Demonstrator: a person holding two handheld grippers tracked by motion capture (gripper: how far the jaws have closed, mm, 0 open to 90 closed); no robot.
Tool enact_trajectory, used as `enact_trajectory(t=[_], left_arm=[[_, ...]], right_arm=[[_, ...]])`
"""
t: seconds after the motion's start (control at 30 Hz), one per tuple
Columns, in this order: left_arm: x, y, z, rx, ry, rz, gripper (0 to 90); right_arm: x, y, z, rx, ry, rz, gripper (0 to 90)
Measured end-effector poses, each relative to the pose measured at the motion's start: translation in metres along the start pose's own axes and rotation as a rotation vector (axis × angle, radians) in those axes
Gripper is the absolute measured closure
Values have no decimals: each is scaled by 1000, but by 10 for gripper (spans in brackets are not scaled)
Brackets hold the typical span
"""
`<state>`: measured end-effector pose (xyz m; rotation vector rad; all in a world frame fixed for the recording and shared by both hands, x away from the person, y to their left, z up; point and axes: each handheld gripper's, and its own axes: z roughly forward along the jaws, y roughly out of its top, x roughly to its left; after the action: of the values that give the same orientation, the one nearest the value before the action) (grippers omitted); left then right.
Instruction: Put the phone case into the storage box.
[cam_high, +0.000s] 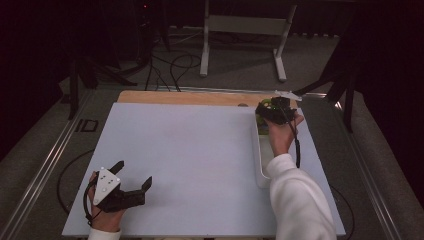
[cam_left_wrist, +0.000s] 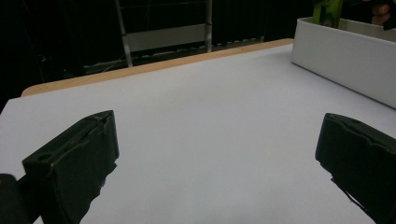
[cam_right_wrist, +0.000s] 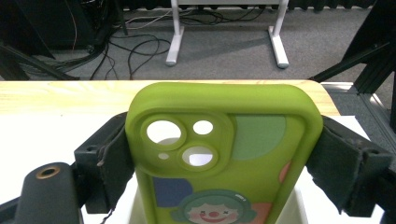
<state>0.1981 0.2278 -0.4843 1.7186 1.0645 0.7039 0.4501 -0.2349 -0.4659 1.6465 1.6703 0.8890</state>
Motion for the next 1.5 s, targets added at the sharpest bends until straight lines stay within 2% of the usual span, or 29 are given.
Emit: enact_trajectory(t=[0.4,0.6,1.0,1.17,1.3,1.5], left_arm=[[0,0,1,0,-2,1,2],[0,0,1,-1,-3,-1,2],[-1,0,1,-1,-2,0,2],[-1,0,1,0,-2,-1,2],[-1,0,1,-1,-3,-2,2],[0,1,0,-2,-3,-3,2]], right_arm=[[1,-2,2,5,-1,-9,151],[2,-4,5,23,-5,-31,150],[2,-5,8,36,-1,-32,144],[1,-5,9,44,16,-24,126],[1,-5,10,36,23,-13,84],[-1,-4,8,18,28,-8,76]])
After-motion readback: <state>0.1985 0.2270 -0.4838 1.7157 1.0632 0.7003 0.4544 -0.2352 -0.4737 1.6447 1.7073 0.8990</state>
